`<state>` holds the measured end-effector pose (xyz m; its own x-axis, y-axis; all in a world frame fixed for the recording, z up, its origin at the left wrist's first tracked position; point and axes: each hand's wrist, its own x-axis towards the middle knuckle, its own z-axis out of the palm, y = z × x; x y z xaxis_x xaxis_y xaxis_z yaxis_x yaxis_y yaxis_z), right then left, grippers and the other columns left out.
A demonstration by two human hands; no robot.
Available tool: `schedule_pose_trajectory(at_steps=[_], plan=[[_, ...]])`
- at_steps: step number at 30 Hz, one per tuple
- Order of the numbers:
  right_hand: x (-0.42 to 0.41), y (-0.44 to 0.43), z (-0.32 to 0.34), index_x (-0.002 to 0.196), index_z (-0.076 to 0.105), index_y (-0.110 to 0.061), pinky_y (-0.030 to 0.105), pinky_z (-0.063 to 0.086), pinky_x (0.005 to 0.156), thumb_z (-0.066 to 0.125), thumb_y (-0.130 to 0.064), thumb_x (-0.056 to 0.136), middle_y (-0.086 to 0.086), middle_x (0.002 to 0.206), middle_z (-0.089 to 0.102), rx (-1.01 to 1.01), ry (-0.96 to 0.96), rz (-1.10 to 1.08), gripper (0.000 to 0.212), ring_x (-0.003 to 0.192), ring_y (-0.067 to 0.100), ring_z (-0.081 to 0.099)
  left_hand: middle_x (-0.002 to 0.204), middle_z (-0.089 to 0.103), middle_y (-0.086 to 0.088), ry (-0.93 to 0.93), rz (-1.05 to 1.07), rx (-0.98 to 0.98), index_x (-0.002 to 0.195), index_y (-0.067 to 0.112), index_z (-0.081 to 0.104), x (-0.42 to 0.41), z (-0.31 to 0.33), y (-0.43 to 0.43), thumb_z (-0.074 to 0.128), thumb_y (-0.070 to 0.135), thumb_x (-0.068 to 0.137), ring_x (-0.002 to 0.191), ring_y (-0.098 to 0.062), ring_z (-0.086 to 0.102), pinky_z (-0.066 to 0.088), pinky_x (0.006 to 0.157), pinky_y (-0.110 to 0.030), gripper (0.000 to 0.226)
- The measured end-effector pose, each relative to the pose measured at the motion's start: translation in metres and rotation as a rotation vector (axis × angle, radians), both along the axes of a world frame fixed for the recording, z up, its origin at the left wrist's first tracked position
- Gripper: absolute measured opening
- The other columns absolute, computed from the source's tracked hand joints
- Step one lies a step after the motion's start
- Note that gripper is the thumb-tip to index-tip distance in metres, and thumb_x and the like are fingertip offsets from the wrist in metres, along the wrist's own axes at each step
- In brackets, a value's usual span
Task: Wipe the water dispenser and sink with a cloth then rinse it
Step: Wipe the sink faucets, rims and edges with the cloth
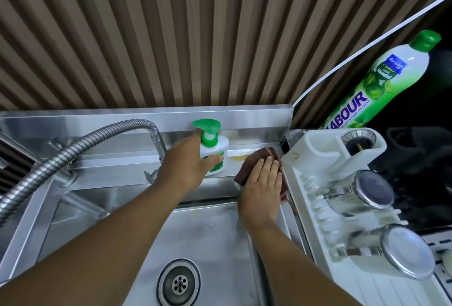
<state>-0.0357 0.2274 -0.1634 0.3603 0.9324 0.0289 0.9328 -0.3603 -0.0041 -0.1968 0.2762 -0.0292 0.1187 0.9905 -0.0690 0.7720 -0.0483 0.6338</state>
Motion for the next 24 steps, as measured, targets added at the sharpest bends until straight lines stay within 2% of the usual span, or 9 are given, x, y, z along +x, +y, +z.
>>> schedule_pose_trajectory(at_steps=[5, 9, 11, 13, 15, 18, 21, 23, 24], plan=[[0.001, 0.0, -0.006, 0.142, 0.047, 0.009, 0.051, 0.017, 0.118, 0.077, -0.013, 0.07, 0.029, 0.152, 0.042, 0.061, -0.039, -0.002, 0.081, 0.144, 0.045, 0.036, 0.107, 0.069, -0.004, 0.012, 0.03, -0.006, 0.103, 0.027, 0.053, -0.029, 0.021, -0.03, 0.078, 0.048, 0.081, 0.1, -0.032, 0.062, 0.045, 0.075, -0.033, 0.039], [-0.006, 0.01, 0.007, 0.127, 0.053, -0.004, 0.052, 0.026, 0.117, 0.075, -0.013, 0.075, 0.022, 0.15, 0.047, 0.099, 0.027, -0.041, 0.057, 0.143, 0.039, 0.038, 0.099, 0.068, 0.003, 0.045, 0.046, -0.026, 0.097, 0.032, 0.05, -0.061, 0.031, -0.06, 0.076, 0.055, 0.08, 0.096, -0.027, 0.063, 0.049, 0.076, -0.035, 0.039], [-0.005, 0.013, 0.009, 0.123, 0.051, -0.009, 0.052, 0.031, 0.115, 0.075, -0.01, 0.074, 0.018, 0.149, 0.049, 0.127, 0.049, -0.012, 0.054, 0.142, 0.037, 0.039, 0.091, 0.065, 0.008, 0.041, 0.079, -0.034, 0.095, 0.033, 0.051, -0.078, 0.03, -0.07, 0.077, 0.054, 0.079, 0.094, -0.024, 0.064, 0.05, 0.076, -0.034, 0.037], [0.001, 0.01, 0.007, 0.127, 0.05, -0.009, 0.051, 0.033, 0.115, 0.078, -0.008, 0.072, 0.016, 0.148, 0.05, 0.134, 0.058, 0.03, 0.061, 0.14, 0.035, 0.042, 0.089, 0.068, 0.01, 0.04, 0.098, -0.035, 0.095, 0.03, 0.057, -0.093, 0.028, -0.076, 0.077, 0.055, 0.078, 0.092, -0.021, 0.066, 0.051, 0.075, -0.034, 0.037], [0.005, 0.004, 0.009, 0.14, 0.049, -0.007, 0.047, 0.03, 0.118, 0.074, -0.011, 0.078, 0.015, 0.153, 0.046, 0.115, 0.103, 0.053, 0.067, 0.144, 0.034, 0.039, 0.089, 0.07, 0.012, 0.026, 0.113, -0.032, 0.098, 0.027, 0.062, -0.104, 0.026, -0.08, 0.078, 0.055, 0.077, 0.088, -0.018, 0.067, 0.052, 0.073, -0.033, 0.039], [-0.001, -0.002, 0.023, 0.146, 0.048, -0.014, 0.045, 0.033, 0.117, 0.053, -0.007, 0.089, 0.011, 0.15, 0.05, 0.266, 0.43, -0.046, 0.057, 0.14, 0.033, 0.042, 0.086, 0.067, 0.017, 0.002, 0.129, -0.036, 0.097, 0.028, 0.061, -0.114, 0.026, -0.083, 0.078, 0.054, 0.077, 0.083, -0.008, 0.064, 0.049, 0.068, -0.026, 0.037], [-0.011, 0.006, 0.05, 0.141, 0.055, -0.02, 0.039, 0.041, 0.107, 0.044, -0.008, 0.093, 0.011, 0.131, 0.063, 0.544, 0.942, -0.352, 0.05, 0.124, 0.034, 0.055, 0.083, 0.065, 0.017, -0.005, 0.129, -0.035, 0.092, 0.03, 0.058, -0.118, 0.026, -0.086, 0.078, 0.055, 0.077, 0.08, -0.005, 0.062, 0.042, 0.063, -0.019, 0.036], [-0.022, 0.016, 0.075, 0.135, 0.061, -0.018, 0.024, 0.041, 0.099, 0.042, -0.009, 0.093, 0.008, 0.127, 0.066, 0.744, 1.123, -0.466, 0.047, 0.119, 0.027, 0.058, 0.081, 0.065, 0.016, -0.005, 0.135, -0.037, 0.088, 0.031, 0.055, -0.12, 0.028, -0.088, 0.078, 0.055, 0.077, 0.078, -0.003, 0.061, 0.041, 0.061, -0.017, 0.035], [-0.029, 0.022, 0.088, 0.137, 0.06, -0.017, 0.012, 0.04, 0.092, 0.043, -0.009, 0.094, 0.003, 0.126, 0.066, 0.807, 1.166, -0.459, 0.047, 0.113, 0.017, 0.059, 0.08, 0.065, 0.016, 0.001, 0.136, -0.037, 0.087, 0.031, 0.054, -0.12, 0.029, -0.088, 0.078, 0.054, 0.078, 0.076, -0.001, 0.06, 0.04, 0.06, -0.016, 0.035]])
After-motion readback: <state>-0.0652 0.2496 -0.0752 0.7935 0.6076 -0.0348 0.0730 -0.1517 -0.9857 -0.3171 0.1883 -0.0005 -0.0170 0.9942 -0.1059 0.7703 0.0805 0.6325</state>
